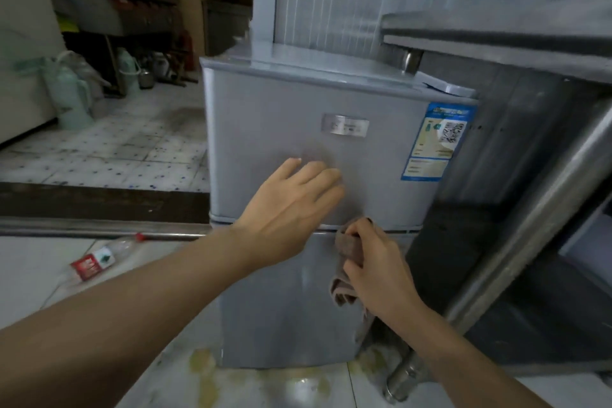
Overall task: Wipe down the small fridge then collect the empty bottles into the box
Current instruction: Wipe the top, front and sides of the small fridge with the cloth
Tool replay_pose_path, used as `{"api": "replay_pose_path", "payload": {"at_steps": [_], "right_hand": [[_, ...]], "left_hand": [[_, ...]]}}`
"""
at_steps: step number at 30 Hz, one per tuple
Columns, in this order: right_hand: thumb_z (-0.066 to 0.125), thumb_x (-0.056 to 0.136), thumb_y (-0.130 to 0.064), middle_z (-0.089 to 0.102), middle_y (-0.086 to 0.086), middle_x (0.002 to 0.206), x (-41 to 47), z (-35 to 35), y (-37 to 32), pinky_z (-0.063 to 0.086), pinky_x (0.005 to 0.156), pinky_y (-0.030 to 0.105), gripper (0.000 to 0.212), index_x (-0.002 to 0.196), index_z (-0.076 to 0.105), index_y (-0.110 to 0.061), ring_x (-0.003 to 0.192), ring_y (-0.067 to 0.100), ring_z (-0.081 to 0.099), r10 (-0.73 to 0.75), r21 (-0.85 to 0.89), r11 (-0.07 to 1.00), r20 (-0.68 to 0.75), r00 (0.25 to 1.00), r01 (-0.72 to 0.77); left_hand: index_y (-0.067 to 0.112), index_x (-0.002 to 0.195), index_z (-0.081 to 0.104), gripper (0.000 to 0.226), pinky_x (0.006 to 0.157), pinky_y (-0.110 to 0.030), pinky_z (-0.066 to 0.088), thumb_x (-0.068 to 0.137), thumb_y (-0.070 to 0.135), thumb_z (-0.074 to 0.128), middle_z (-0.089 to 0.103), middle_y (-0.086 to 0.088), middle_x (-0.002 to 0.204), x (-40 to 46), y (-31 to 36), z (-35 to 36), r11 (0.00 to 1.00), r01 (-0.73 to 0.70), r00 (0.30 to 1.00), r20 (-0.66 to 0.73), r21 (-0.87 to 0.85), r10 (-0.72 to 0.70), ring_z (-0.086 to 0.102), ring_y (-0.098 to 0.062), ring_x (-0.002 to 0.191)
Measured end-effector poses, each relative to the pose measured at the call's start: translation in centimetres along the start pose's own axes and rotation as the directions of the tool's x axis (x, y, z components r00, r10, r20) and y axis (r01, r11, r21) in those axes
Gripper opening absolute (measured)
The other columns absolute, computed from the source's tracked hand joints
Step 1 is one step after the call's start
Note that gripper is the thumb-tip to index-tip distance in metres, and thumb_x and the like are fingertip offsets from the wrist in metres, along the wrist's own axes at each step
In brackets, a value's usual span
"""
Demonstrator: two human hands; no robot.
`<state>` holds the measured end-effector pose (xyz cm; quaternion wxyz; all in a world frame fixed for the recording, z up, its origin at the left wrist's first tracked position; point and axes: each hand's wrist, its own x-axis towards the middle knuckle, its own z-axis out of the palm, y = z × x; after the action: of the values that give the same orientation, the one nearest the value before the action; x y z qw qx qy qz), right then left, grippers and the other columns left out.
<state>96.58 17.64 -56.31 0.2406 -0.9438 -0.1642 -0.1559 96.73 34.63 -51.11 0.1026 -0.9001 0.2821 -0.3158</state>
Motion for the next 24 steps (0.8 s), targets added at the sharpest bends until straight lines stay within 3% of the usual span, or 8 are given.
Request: {"api": "replay_pose_path", "payload": {"at_steps": [3,5,8,10,14,19,24], "right_hand": [[0.061,0.08,-0.004,0.057,0.0,0.1,0.5,-1.1,-2.7,0.048,0.083,0.035,0.024,0.096,0.049,-0.018,0.095,0.018,0.057,0.079,0.075,0.993,0.099,0.992,-0.087],[0.062,0.079,-0.002,0.056,-0.001,0.105,0.9,-2.4,-4.6,0.047,0.088,0.034,0.03,0.1,0.049,-0.019,0.099,0.017,0.056,0.098,0.091,0.989,0.171,0.98,-0.115],[0.061,0.077,0.005,0.056,-0.002,0.107,1.9,-5.4,-7.9,0.045,0.085,0.019,0.036,0.1,0.05,-0.021,0.096,0.011,0.056,0.107,0.155,0.978,0.216,0.97,-0.142],[0.06,0.076,0.008,0.056,-0.001,0.103,2.6,-7.8,-10.1,0.04,0.077,0.007,0.037,0.097,0.051,-0.021,0.09,0.009,0.056,0.109,0.197,0.968,0.227,0.968,-0.155],[0.062,0.079,0.004,0.056,0.0,0.1,4.4,-12.9,-14.8,0.036,0.073,-0.001,0.034,0.102,0.053,-0.019,0.087,0.008,0.053,0.151,0.185,0.959,0.298,0.942,-0.213],[0.061,0.081,-0.002,0.055,-0.003,0.101,7.7,-18.9,-20.4,0.037,0.079,0.014,0.032,0.106,0.051,-0.02,0.093,0.012,0.053,0.197,0.13,0.957,0.371,0.907,-0.261],[0.061,0.084,-0.004,0.056,-0.003,0.104,11.2,-24.3,-24.9,0.046,0.081,0.019,0.031,0.107,0.049,-0.02,0.093,0.011,0.055,0.279,0.104,0.935,0.375,0.884,-0.34]], "left_hand": [[0.012,0.105,0.062,0.037,0.077,-0.038,0.048,0.07,0.008,0.051,0.062,-0.007,0.109,-0.7,-1.6,-2.1,0.994,-0.01,0.997,0.079,-0.111,0.019,0.059,-0.028,0.094],[0.014,0.105,0.061,0.038,0.071,-0.035,0.048,0.068,0.01,0.057,0.062,-0.006,0.105,-1.2,-3.1,-3.9,0.989,0.009,0.987,0.16,-0.151,0.015,0.059,-0.027,0.09],[0.017,0.11,0.06,0.044,0.074,-0.032,0.048,0.066,0.012,0.059,0.061,-0.004,0.107,-1.7,-5.9,-7.1,0.976,0.08,0.941,0.337,-0.202,-0.008,0.059,-0.025,0.092],[0.019,0.122,0.053,0.05,0.085,-0.033,0.045,0.073,0.009,0.057,0.057,-0.004,0.118,-2.0,-7.6,-9.2,0.963,0.13,0.894,0.447,-0.238,-0.01,0.055,-0.024,0.105],[0.022,0.129,0.041,0.052,0.093,-0.034,0.035,0.081,0.008,0.052,0.046,-0.003,0.129,-2.0,-11.2,-13.9,0.939,0.193,0.829,0.559,-0.284,-0.001,0.044,-0.023,0.116],[0.018,0.131,0.039,0.053,0.091,-0.035,0.038,0.081,0.005,0.049,0.044,-0.006,0.132,-0.4,-16.3,-20.5,0.935,0.222,0.763,0.647,-0.275,0.009,0.043,-0.025,0.116],[0.02,0.134,0.039,0.054,0.096,-0.036,0.037,0.084,0.011,0.057,0.041,-0.006,0.136,2.1,-21.8,-26.4,0.931,0.254,0.729,0.684,-0.263,-0.006,0.043,-0.024,0.121]]}}
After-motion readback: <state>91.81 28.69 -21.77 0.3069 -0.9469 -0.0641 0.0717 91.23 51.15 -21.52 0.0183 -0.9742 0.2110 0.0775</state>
